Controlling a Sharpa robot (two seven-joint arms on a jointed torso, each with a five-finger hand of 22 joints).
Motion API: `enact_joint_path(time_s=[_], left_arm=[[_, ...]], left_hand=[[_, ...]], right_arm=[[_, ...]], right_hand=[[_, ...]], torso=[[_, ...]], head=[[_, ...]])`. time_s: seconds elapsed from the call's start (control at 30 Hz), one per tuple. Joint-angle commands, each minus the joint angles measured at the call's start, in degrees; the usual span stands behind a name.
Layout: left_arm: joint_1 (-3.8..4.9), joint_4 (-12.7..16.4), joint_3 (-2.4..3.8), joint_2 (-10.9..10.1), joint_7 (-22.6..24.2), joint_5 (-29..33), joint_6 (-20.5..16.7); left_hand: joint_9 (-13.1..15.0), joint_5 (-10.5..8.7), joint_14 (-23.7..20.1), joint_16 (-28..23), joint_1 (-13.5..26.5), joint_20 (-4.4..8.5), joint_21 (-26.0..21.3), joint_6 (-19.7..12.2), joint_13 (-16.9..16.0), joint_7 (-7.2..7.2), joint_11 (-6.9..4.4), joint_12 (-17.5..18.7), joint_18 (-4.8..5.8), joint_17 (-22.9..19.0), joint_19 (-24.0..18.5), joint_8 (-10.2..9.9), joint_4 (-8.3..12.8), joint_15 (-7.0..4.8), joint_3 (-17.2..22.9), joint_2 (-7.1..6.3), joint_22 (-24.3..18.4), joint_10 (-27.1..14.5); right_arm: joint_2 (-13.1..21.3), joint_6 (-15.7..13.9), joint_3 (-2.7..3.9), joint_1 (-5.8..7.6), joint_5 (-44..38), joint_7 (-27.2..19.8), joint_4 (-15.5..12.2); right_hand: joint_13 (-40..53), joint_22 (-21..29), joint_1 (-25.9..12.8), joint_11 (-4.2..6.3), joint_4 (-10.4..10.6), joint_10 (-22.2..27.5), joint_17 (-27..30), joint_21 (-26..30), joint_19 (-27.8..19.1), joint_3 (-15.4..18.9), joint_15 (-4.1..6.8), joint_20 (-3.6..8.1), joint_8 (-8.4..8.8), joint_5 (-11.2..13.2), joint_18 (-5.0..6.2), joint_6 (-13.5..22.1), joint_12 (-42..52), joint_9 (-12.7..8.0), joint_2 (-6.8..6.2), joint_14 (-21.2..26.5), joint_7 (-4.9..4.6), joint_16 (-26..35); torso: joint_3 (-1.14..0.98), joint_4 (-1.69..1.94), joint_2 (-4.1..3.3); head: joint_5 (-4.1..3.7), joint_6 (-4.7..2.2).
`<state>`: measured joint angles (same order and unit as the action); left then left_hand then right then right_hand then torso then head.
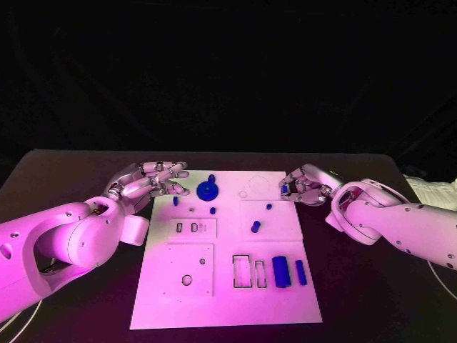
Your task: Assemble the parts on the task board
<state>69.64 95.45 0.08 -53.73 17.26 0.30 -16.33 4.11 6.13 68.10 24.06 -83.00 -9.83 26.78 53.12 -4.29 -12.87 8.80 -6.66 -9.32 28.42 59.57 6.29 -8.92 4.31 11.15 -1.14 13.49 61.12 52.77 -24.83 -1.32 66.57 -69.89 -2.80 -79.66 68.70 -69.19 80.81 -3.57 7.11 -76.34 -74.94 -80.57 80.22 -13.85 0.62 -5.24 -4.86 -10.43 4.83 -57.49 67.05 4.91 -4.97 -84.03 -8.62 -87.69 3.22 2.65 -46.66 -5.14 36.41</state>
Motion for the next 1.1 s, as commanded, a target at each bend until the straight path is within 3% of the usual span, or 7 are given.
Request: enact_joint_path(time_s=[0.03, 0.83, 1.1], left_arm=[[0.04, 0.12, 0.03, 0.04, 0.17, -0.2, 1.12], [0.04, 0.13, 0.03, 0.0, 0.18, -0.2, 1.13], [0.04, 0.12, 0.03, 0.0, 0.14, -0.2, 1.12]], left_hand=[[0.08, 0.05, -0.51, 0.25, 0.31, -0.1, -0.1, -0.42, -0.02, -0.07, -0.03, -0.35, -0.82, 0.05, -0.48, 0.31, 0.36, -0.04, -0.06, 0.15, 0.1, -0.49], [0.08, 0.05, -0.51, 0.25, 0.31, -0.1, -0.1, -0.42, -0.02, -0.07, -0.03, -0.35, -0.82, 0.05, -0.48, 0.31, 0.36, -0.04, -0.06, 0.15, 0.1, -0.49], [0.08, 0.05, -0.51, 0.25, 0.31, -0.1, -0.1, -0.42, -0.02, -0.07, -0.03, -0.35, -0.82, 0.05, -0.48, 0.31, 0.36, -0.04, -0.06, 0.15, 0.1, -0.49]], right_arm=[[-0.05, 0.83, 0.02, -0.07, -1.12, 0.46, 0.07], [0.09, 1.09, 0.04, -0.07, -1.22, 0.46, 0.2], [-0.06, 0.59, 0.04, -0.07, -0.53, -0.3, 0.17]], right_hand=[[0.07, 0.01, -0.57, 0.27, 0.17, -0.25, -11.26, -0.25, 0.11, 0.33, 0.33, 0.19, 0.0, -0.28, -0.65, -0.29, 0.17, 0.0, 0.09, -5.12, 0.15, -0.29], [0.02, 0.15, -1.35, 0.26, 0.18, -0.2, -11.28, -0.19, 0.04, 0.85, 0.33, 0.2, 0.24, -0.13, -0.62, -0.04, 0.09, -0.1, -0.5, -5.12, 0.14, -0.29], [3.39, -0.32, -0.36, 1.39, -0.93, -2.58, -11.64, -0.42, 0.28, 0.03, 1.16, 0.76, -2.05, 2.18, -0.68, -4.25, 3.8, 0.88, 1.2, -5.21, 1.58, -0.47]], torso=[[-0.01, 0.03, -0.01], [-0.05, 0.02, -0.02], [-0.02, -0.01, 0.0]], head=[[-0.17, 0.16], [-0.28, 0.34], [-0.31, 0.41]])
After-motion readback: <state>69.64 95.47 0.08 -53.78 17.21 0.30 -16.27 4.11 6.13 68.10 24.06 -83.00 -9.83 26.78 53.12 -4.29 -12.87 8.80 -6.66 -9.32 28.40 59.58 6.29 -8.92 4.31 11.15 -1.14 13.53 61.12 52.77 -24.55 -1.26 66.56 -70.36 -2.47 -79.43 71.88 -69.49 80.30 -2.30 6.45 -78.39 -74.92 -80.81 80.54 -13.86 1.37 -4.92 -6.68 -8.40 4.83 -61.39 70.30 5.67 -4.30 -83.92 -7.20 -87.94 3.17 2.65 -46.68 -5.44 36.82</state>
